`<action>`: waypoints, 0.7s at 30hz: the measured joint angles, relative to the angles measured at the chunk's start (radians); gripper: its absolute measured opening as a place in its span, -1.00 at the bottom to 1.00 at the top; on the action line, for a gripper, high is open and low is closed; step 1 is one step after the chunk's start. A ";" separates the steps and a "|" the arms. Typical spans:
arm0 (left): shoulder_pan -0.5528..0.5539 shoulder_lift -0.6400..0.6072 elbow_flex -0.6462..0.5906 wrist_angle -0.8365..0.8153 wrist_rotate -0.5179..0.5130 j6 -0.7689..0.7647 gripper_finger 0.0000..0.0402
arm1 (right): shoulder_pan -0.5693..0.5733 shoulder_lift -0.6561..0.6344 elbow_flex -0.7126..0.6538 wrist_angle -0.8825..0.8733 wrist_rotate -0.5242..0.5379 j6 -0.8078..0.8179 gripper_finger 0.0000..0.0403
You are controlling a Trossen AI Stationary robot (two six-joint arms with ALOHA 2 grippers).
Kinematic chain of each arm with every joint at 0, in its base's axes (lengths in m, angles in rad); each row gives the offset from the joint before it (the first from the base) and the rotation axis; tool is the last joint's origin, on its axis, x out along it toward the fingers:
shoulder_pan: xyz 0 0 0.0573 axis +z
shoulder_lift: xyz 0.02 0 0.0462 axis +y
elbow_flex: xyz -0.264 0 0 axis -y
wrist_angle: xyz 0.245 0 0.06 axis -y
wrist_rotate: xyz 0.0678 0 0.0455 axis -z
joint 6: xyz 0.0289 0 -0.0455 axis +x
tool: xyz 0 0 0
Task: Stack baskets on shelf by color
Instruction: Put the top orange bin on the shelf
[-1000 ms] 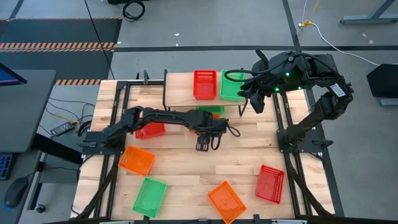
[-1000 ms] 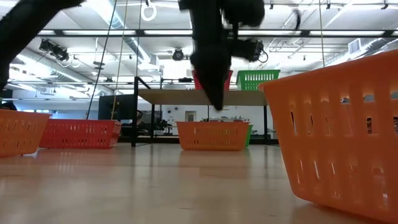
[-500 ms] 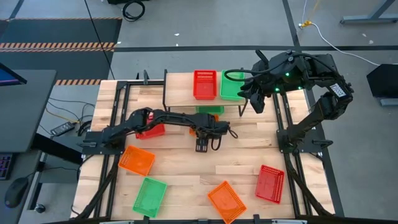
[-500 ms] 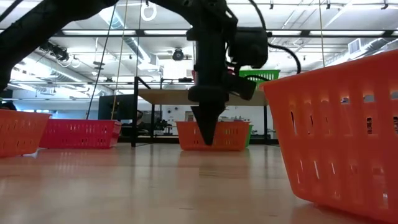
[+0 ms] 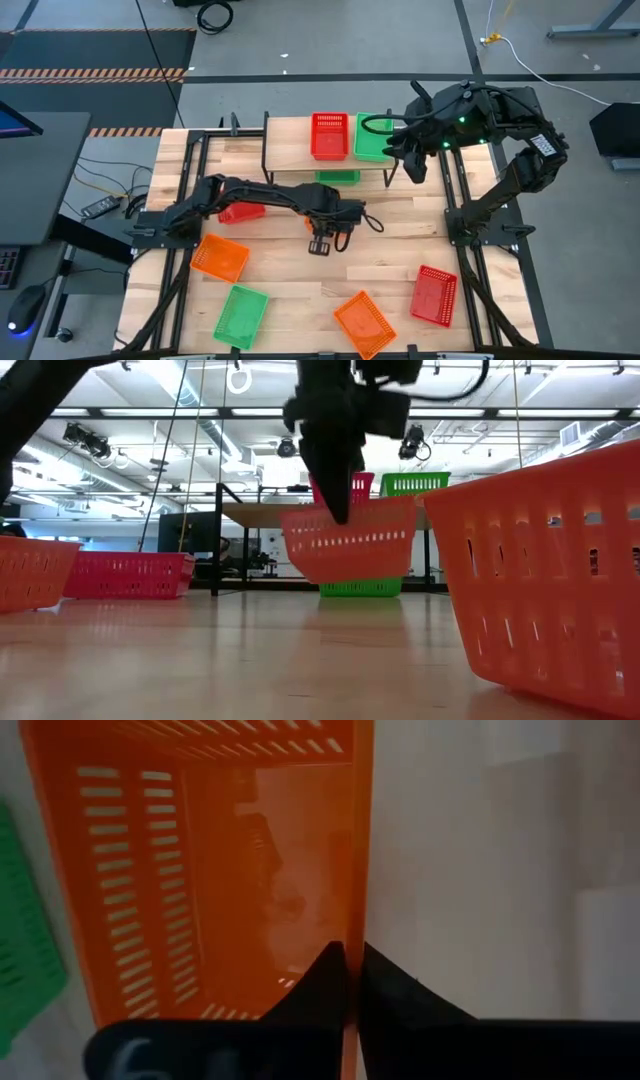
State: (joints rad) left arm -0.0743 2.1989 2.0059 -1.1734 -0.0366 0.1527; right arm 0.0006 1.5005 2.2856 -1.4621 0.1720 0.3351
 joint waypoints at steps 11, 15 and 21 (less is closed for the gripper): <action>-0.086 -0.186 -0.001 -0.012 -0.008 0.332 -0.94 | 0.000 -0.037 -0.001 -0.082 -0.273 -0.104 -0.34; -0.086 -0.289 -0.001 0.000 -0.013 0.385 -0.94 | 0.001 -0.059 0.000 -0.102 -0.255 -0.100 -0.34; -0.074 -0.416 0.000 0.006 -0.018 0.557 -0.94 | 0.088 -0.001 0.000 -0.044 -0.362 -0.141 -0.34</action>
State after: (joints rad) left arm -0.1482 1.7824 2.0056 -1.1671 -0.0551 0.7095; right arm 0.0885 1.4995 2.2860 -1.5056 -0.1899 0.1937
